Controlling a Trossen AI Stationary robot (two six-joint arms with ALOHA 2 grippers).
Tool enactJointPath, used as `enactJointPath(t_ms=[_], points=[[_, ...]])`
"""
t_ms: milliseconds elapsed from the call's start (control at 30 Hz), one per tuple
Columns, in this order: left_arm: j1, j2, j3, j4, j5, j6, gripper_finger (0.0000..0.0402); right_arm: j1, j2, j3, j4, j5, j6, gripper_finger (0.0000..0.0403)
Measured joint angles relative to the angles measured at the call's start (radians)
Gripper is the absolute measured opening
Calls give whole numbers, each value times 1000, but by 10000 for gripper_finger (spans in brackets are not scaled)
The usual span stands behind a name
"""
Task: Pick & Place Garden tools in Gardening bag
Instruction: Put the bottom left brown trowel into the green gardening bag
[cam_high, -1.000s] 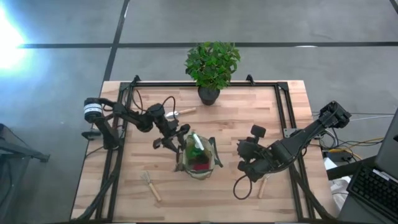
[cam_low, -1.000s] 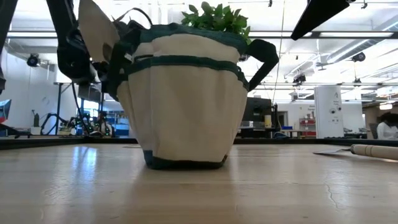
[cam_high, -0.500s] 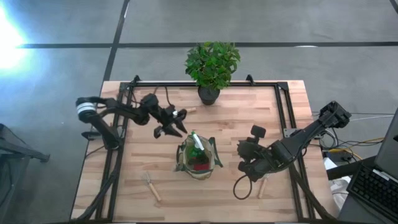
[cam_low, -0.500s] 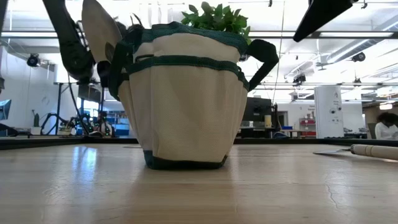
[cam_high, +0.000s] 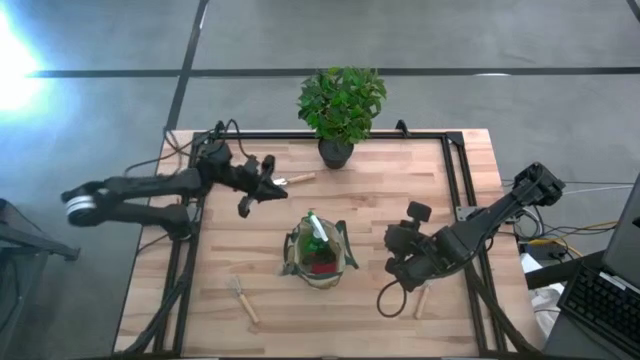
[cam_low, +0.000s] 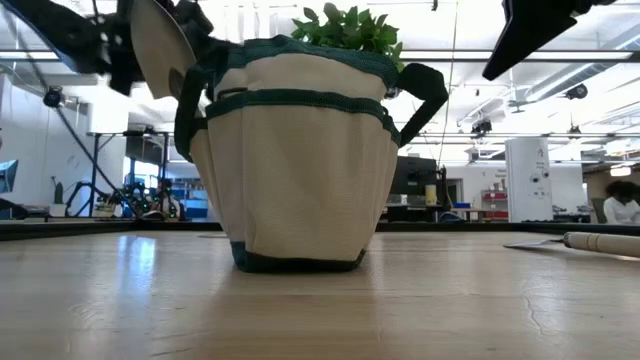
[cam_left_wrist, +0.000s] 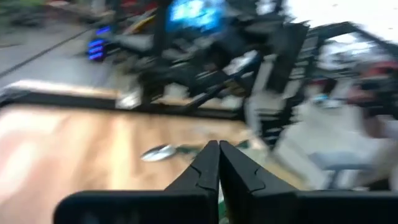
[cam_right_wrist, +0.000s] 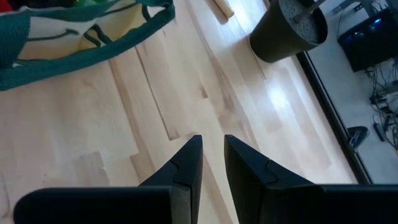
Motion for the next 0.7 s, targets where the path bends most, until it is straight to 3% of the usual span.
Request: enactJointPath(t_ms=[100,267,467,700], points=[[-9,-120,0,-225,-149,34,4,0,0,-13,2,-1,5,59],[-22,-256,0,-444,-308,3,12,0,0,-42,4,-27,102,59],[-47,-326,0,-592,-330,56,6,0,-3,-90,2,-135,350,59],[-216,-338,0,-630,-355,173,3,4,-59,-159,0,-158,419,59]])
